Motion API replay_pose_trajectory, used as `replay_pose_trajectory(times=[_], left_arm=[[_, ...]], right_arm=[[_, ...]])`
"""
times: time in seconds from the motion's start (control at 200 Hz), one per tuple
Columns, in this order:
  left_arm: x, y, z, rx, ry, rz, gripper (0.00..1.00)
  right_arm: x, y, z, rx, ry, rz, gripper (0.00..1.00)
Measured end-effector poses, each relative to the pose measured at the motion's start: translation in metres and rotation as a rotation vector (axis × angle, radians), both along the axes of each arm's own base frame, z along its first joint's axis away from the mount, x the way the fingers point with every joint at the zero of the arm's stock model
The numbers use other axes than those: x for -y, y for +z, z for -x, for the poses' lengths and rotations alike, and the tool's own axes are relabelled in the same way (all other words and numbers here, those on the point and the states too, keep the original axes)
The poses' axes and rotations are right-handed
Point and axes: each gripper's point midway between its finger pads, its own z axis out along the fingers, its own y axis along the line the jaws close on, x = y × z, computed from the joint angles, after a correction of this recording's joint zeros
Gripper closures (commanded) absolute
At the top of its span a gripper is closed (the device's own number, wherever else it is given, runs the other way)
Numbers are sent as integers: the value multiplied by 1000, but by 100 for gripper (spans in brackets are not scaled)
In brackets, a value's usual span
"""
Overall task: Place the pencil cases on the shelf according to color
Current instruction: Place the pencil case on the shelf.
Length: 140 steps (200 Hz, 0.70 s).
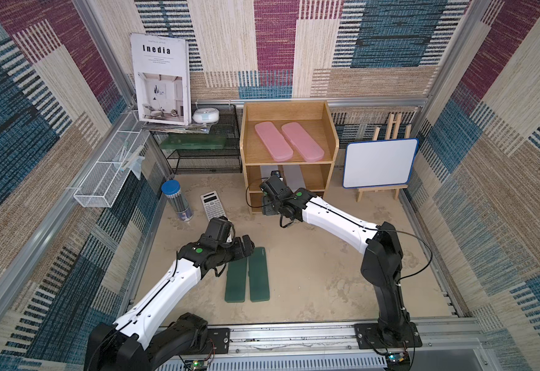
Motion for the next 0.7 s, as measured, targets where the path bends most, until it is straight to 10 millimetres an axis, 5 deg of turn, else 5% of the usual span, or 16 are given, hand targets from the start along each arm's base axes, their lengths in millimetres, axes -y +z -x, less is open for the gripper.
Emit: replay_pose_trajectory(times=[0.23,0.541,0.701], left_arm=[[0,-4,-1,-4,-9,-9,1],[0,-8,-1,-14,-16,-18,1],[0,-6,-1,-8,-19,-18,1]], right_arm=[[1,5,-19,15,-26,-21,19],[-6,8,-21,-11,-14,-24,8],[-2,32,-15,8,-3,-57,8]])
